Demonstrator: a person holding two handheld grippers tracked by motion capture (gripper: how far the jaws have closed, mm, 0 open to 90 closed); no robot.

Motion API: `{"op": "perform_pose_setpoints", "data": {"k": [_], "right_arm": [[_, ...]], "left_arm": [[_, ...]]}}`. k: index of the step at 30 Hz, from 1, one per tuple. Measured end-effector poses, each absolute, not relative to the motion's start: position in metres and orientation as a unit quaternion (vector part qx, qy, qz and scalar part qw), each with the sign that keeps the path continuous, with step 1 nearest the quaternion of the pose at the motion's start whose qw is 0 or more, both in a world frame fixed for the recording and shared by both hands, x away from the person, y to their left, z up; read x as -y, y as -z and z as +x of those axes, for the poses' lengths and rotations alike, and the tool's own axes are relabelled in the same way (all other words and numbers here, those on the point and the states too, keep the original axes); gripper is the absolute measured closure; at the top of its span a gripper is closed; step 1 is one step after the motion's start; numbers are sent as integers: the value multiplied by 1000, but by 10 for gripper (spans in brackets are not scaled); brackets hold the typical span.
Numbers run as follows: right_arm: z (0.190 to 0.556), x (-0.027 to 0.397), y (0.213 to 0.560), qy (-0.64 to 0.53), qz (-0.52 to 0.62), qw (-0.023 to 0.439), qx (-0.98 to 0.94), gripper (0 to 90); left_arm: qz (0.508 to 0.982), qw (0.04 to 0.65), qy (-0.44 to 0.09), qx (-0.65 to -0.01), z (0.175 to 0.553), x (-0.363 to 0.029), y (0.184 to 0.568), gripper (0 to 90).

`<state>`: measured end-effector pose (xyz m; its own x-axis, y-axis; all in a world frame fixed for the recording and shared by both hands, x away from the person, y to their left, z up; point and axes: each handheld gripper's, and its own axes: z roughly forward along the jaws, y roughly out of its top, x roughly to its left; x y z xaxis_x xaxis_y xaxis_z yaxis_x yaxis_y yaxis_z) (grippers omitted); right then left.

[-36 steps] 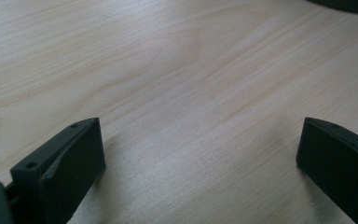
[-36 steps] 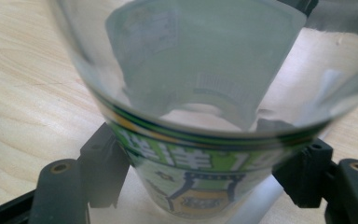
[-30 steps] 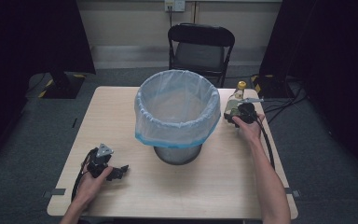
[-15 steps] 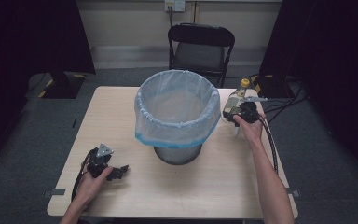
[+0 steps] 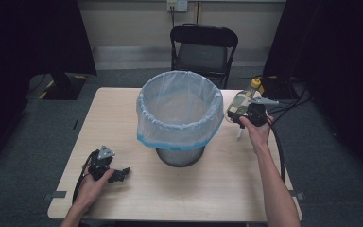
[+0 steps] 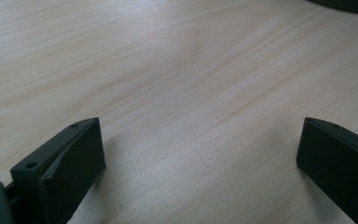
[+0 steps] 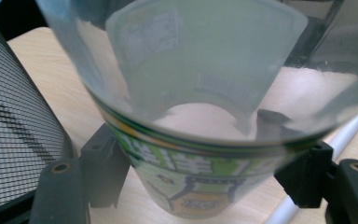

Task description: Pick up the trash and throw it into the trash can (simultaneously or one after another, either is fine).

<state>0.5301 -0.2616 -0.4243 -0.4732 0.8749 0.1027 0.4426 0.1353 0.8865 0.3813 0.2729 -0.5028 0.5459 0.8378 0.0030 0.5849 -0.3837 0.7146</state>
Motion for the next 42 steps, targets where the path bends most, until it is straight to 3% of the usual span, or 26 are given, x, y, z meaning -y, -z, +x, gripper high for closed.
{"op": "perform_pose_setpoints", "data": {"k": [23, 42], "right_arm": [[492, 262, 375, -520, 450, 236, -686, 277], [490, 251, 330, -565, 418, 249, -667, 277]], "left_arm": [[811, 340, -186, -439, 381, -273, 503, 3], [811, 341, -186, -439, 381, -273, 503, 3]]}}
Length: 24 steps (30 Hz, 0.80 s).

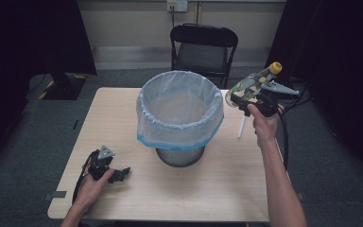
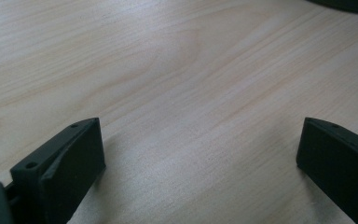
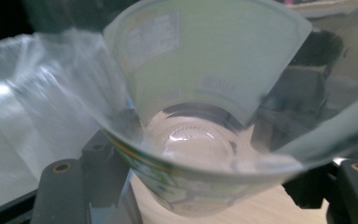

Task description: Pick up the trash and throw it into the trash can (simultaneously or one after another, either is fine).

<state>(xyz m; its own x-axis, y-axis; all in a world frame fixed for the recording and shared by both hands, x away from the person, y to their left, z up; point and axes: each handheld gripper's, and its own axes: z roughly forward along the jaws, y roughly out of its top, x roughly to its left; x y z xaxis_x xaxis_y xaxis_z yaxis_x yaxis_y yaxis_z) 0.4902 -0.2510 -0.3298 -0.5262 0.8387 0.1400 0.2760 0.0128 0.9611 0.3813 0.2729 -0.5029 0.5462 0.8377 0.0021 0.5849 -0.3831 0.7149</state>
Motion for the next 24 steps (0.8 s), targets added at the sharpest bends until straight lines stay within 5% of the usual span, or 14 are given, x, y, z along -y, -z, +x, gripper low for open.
{"op": "perform_pose_setpoints", "data": {"k": [24], "right_arm": [[486, 237, 283, -606, 392, 263, -640, 277]], "left_arm": [[811, 341, -185, -439, 381, -273, 503, 3]]}}
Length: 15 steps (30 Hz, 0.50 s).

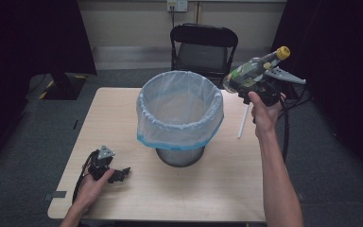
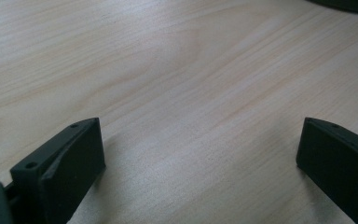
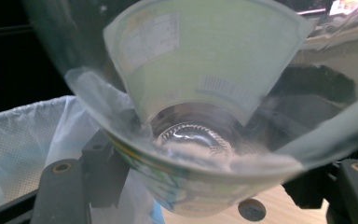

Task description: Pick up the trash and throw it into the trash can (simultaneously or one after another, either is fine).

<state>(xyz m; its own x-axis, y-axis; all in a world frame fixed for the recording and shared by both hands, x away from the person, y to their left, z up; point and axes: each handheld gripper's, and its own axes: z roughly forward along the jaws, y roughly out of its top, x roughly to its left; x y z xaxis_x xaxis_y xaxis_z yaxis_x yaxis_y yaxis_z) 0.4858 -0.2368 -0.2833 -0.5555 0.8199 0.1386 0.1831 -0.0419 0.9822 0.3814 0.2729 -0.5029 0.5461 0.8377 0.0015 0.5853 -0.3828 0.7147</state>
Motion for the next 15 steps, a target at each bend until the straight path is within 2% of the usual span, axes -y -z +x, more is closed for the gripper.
{"op": "perform_pose_setpoints", "data": {"k": [15], "right_arm": [[479, 228, 255, -636, 362, 268, -626, 277]], "left_arm": [[811, 340, -186, -439, 381, -273, 503, 3]]}}
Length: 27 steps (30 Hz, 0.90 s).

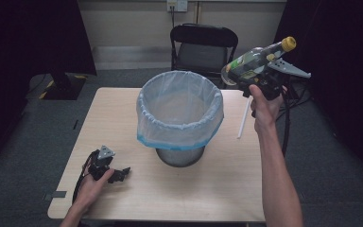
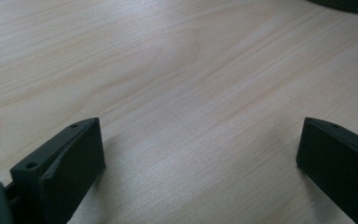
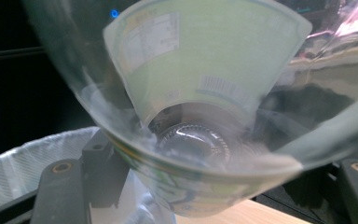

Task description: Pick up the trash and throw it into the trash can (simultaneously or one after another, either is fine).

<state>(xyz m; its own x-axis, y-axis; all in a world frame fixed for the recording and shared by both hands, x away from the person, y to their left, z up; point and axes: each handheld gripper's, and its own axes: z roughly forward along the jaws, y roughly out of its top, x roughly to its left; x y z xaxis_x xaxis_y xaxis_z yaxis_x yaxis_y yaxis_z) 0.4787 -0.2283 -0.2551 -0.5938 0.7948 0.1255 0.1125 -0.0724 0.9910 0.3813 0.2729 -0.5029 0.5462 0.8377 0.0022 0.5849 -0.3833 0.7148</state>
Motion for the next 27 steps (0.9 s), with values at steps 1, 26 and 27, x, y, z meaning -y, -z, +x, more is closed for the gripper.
{"op": "perform_pose_setpoints", "data": {"k": [1, 26, 27], "right_arm": [[478, 227, 252, -638, 360, 267, -626, 277], [464, 163, 231, -664, 279, 187, -668, 277], [464, 158, 232, -661, 275, 186, -673, 277]], "left_arm": [[811, 340, -185, -438, 381, -273, 503, 3], [811, 340, -185, -439, 381, -273, 503, 3], [811, 340, -186, -439, 381, -273, 503, 3]]}}
